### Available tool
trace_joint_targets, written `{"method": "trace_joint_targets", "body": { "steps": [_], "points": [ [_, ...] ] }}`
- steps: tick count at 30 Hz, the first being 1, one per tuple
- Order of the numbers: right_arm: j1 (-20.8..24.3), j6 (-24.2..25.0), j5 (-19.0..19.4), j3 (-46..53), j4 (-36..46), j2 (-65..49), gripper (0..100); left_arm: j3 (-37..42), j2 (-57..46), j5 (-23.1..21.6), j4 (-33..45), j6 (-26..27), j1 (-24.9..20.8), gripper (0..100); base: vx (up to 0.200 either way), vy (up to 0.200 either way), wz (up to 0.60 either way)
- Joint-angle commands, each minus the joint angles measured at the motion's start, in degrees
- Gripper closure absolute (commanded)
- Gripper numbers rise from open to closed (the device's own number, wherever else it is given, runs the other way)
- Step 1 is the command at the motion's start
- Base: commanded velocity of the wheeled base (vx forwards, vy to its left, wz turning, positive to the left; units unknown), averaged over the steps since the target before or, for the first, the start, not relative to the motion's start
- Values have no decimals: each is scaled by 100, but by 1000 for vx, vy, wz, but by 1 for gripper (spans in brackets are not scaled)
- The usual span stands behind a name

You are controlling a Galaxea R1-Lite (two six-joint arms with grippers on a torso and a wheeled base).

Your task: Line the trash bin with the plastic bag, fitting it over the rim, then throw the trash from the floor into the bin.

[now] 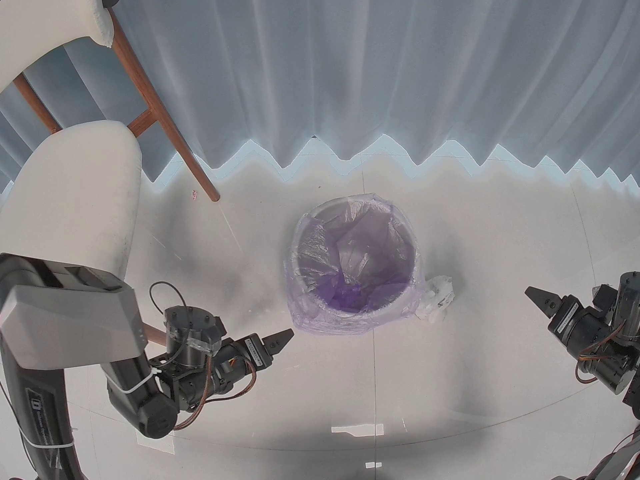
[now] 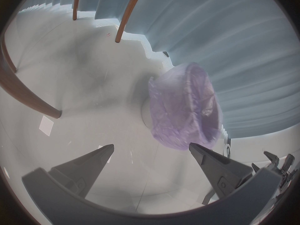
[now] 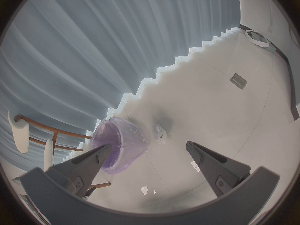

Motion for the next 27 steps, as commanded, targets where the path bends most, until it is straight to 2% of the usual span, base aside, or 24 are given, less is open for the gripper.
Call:
{"method": "trace_joint_targets", "body": {
  "steps": [1, 7, 16, 27],
  "points": [
    [0, -18, -4, 71, -35, -22, 0, -731, 963, 133, 20, -160, 151, 0, 0, 0, 0],
    [0, -18, -4, 132, -35, -31, 0, -1241, 1201, 133, 205, -283, 256, 0, 0, 0, 0],
    [0, -9, 5, 246, -35, -31, 0, -2418, 1376, 133, 679, -477, 291, 0, 0, 0, 0],
    [9, -9, 5, 273, -35, -22, 0, -2656, 1499, 106, 908, -477, 300, 0, 0, 0, 0]
  ]
}}
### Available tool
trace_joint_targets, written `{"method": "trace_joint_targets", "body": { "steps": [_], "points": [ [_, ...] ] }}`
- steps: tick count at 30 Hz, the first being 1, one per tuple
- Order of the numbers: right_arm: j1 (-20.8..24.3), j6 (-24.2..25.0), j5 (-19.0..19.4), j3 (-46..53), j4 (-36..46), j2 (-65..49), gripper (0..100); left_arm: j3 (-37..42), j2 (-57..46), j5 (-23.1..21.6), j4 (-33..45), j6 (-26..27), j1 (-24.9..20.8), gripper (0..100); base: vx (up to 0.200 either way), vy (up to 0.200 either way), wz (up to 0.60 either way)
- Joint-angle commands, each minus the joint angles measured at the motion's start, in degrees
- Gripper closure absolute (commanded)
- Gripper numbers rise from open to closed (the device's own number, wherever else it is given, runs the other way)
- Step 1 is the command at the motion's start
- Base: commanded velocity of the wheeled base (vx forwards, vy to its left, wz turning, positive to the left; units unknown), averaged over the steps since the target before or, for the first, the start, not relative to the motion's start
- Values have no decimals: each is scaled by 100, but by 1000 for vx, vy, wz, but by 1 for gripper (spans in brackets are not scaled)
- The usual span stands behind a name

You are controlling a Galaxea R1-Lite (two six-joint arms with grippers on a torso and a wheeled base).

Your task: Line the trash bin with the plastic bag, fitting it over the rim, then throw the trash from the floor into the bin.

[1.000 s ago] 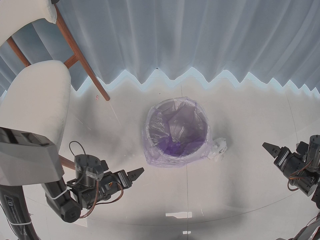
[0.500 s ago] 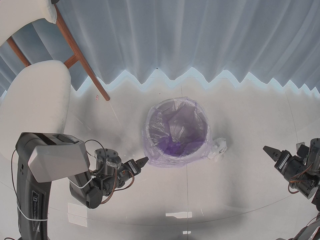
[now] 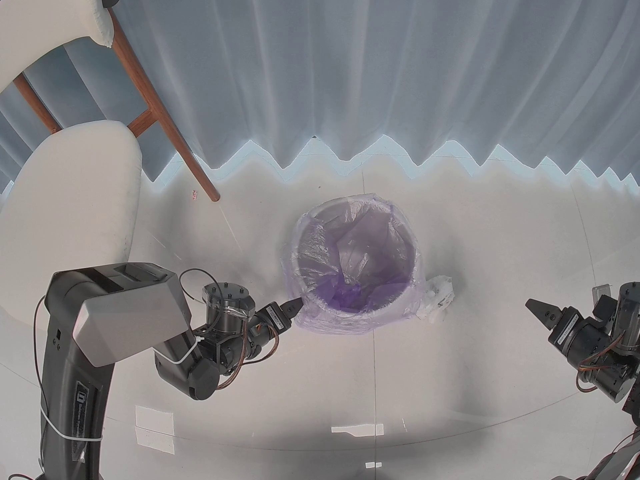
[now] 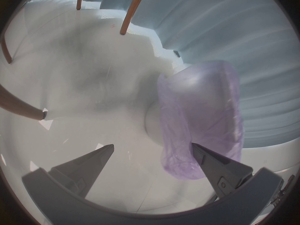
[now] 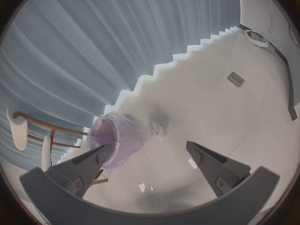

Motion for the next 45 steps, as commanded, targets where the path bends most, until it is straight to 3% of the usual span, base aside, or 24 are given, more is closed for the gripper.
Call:
{"method": "trace_joint_targets", "body": {
  "steps": [1, 14, 20, 24, 29, 35, 43, 45],
  "points": [
    [0, 2, 0, 11, -2, 28, 0, -163, 133, 15, 154, 0, 5, 0, 0, 0, 0],
    [0, 28, 9, 160, -11, 10, 0, -1165, 335, 657, 2105, 97, -48, 0, 0, 0, 0],
    [0, 37, 9, 231, -11, -86, 0, -1578, 660, 1070, 2765, 975, -56, 0, 0, 0, 0],
    [-9, 28, 9, 275, -11, -95, 0, -1877, 748, 1088, 2967, 1046, -65, 0, 0, 0, 0],
    [-9, 28, 9, 327, -11, -121, 0, -2405, 748, 1088, 4145, 1011, -56, 0, 0, 0, 0],
    [-9, 2, 9, 424, -11, -209, 0, -2783, 757, 1088, 4856, 1019, -56, 0, 0, 0, 0],
    [-9, 28, 9, 494, -2, -271, 0, -2668, 643, 1088, 4760, 914, -109, 0, 0, 0, 0],
    [-9, 64, 0, 556, 7, -288, 0, -2106, 115, 1044, 4224, 624, -179, 0, 0, 0, 0]
  ]
}}
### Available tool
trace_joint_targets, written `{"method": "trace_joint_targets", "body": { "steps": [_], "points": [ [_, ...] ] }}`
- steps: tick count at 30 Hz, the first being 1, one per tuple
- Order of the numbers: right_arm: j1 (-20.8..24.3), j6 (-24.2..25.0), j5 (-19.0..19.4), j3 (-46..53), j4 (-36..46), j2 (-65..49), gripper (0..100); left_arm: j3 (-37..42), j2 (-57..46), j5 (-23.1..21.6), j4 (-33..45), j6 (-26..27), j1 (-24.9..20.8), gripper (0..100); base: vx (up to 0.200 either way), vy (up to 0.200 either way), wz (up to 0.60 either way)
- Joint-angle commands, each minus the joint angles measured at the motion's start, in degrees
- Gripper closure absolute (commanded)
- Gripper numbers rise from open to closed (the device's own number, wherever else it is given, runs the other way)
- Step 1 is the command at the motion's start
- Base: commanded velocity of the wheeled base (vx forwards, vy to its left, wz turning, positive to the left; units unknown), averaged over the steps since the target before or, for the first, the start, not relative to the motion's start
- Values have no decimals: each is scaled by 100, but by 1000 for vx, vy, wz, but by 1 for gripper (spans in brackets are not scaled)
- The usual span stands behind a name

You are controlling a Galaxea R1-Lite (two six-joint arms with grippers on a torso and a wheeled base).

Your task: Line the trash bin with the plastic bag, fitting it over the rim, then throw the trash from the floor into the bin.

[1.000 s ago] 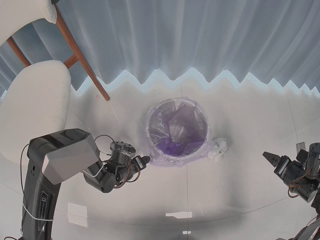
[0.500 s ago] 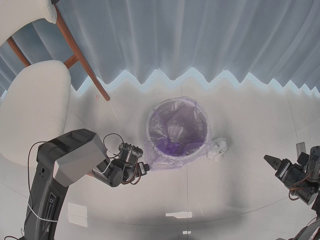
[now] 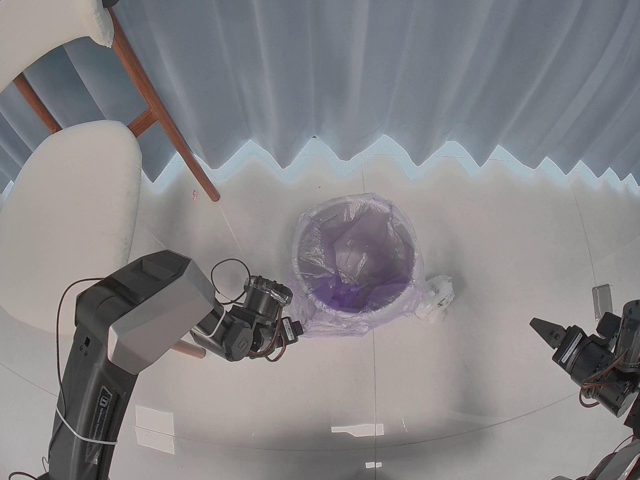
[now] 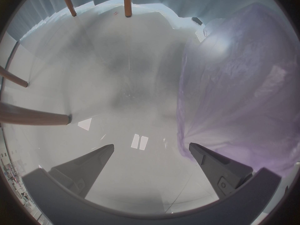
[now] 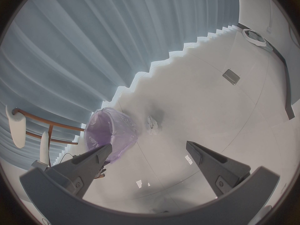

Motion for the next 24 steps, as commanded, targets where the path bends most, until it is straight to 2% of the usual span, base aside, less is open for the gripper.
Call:
{"method": "trace_joint_targets", "body": {
  "steps": [1, 6, 7, 9, 10, 12, 20, 21, 23, 24],
  "points": [
    [2, 38, 1, 108, 8, -47, 0, 781, -744, -48, -625, -260, -86, 0, 0, 0, 0],
    [2, 12, 1, 231, -1, -47, 0, 2143, -1544, 5, -1187, -260, -156, 0, 0, 0, 0],
    [2, 12, 1, 231, -1, -47, 0, 2222, -1597, 5, -1205, -260, -156, 0, 0, 0, 0],
    [2, -15, 1, 231, 25, -30, 0, 2996, -2018, -12, -1380, -269, -200, 0, 0, 0, 0],
    [2, -15, 1, 231, 25, -30, 0, 3040, -2036, -12, -1389, -269, -209, 0, 0, 0, 0],
    [29, -6, 27, 258, 52, -12, 0, 3760, -2361, -30, -1776, -287, -437, 0, 0, 0, 0],
    [125, 38, 695, 135, -10, 691, 0, 5202, -3302, -48, -4360, -436, -622, 0, 0, 0, 0],
    [134, 38, 713, 100, -18, 779, 0, 5281, -3354, -48, -4536, -480, -622, 0, 0, 0, 0],
    [178, -6, 748, -85, -45, 1227, 0, 5817, -3618, -21, -5520, -682, -578, 0, 0, 0, 0],
    [178, -6, 748, -85, -45, 1227, 0, 5817, -3618, -21, -5520, -682, -578, 0, 0, 0, 0]
  ]
}}
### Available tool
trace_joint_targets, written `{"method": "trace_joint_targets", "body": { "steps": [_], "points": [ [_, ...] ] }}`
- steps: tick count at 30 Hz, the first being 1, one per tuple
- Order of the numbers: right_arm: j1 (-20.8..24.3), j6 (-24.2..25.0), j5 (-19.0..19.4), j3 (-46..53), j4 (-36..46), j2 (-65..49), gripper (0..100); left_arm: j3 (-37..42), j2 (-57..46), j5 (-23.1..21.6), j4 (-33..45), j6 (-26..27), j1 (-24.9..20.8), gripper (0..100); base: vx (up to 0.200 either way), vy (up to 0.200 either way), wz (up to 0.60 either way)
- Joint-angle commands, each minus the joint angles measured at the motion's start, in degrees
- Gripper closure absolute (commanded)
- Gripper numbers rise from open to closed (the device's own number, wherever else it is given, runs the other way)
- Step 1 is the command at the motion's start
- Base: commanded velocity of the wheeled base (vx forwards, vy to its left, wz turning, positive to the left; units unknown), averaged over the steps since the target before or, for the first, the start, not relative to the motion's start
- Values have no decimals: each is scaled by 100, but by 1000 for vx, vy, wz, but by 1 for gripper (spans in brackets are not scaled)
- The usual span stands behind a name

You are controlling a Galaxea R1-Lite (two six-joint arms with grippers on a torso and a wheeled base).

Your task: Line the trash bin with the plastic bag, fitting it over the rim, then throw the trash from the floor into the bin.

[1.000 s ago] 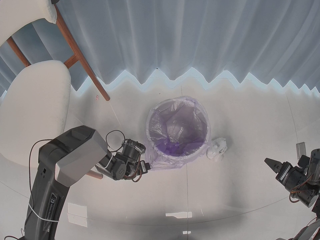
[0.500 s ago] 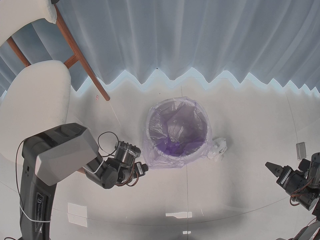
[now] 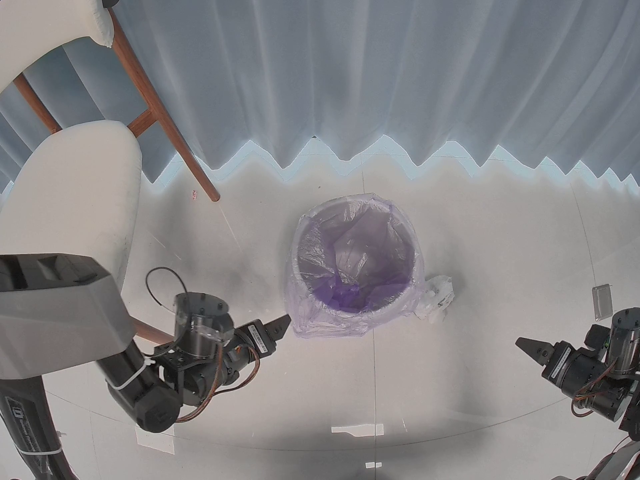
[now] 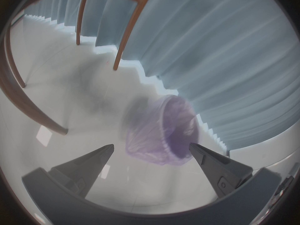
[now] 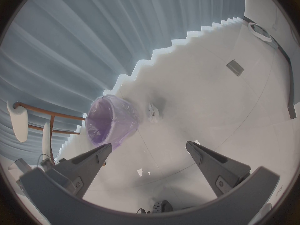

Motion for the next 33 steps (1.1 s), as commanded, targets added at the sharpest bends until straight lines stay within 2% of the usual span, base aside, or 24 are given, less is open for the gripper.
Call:
{"method": "trace_joint_targets", "body": {
  "steps": [1, 3, 6, 7, 9, 13, 16, 17, 18, 19, 20, 24, 33],
  "points": [
    [171, -86, 363, -373, -75, 1400, 0, 1583, -1255, 17, -1918, -273, -52, 0, 0, 0, 0],
    [311, -200, 416, -487, -268, 1892, 0, 2076, -1448, 34, -2507, -246, -60, 0, 0, 0, 0],
    [373, -332, 416, -645, -760, 2490, 0, 2506, -1853, 70, -2463, -211, -69, 0, 0, 0, 0],
    [373, -525, 416, -768, -1235, 2876, 0, 2796, -2318, 70, -2446, -264, -69, 0, 0, 0, 0],
    [382, -806, 416, -838, -1622, 3246, 0, 3042, -2767, 43, -2446, -308, -60, 0, 0, 0, 0],
    [487, -1791, 460, -970, -2509, 4230, 0, 3095, -3610, 122, -2367, -325, -52, 0, 0, 0, 0],
    [593, -2046, 522, -1093, -2923, 4581, 0, 3095, -3874, 237, -2235, -290, -104, 0, 0, 0, 0],
    [768, -2213, 557, -1295, -3371, 4977, 0, 3095, -4155, 395, -1804, -282, -131, 0, 0, 0, 0],
    [768, -2213, 557, -1295, -3371, 4977, 0, 3095, -4155, 395, -1804, -282, -131, 0, 0, 0, 0],
    [935, -2371, 548, -1498, -3608, 5320, 0, 3095, -4533, 430, -1233, -325, -95, 0, 0, 0, 0],
    [997, -2459, 548, -1586, -3643, 5443, 100, 3095, -4735, 421, -1004, -325, -95, 0, 0, 0, 0],
    [1252, -2678, 548, -2060, -3670, 5759, 100, 3095, -5333, 448, -222, -290, -60, 0, 0, 0, 0],
    [1287, -2661, 601, -3124, -3626, 6216, 100, 3095, -5377, 456, -11, -343, 124, 0, 0, 0, 0]
  ]
}}
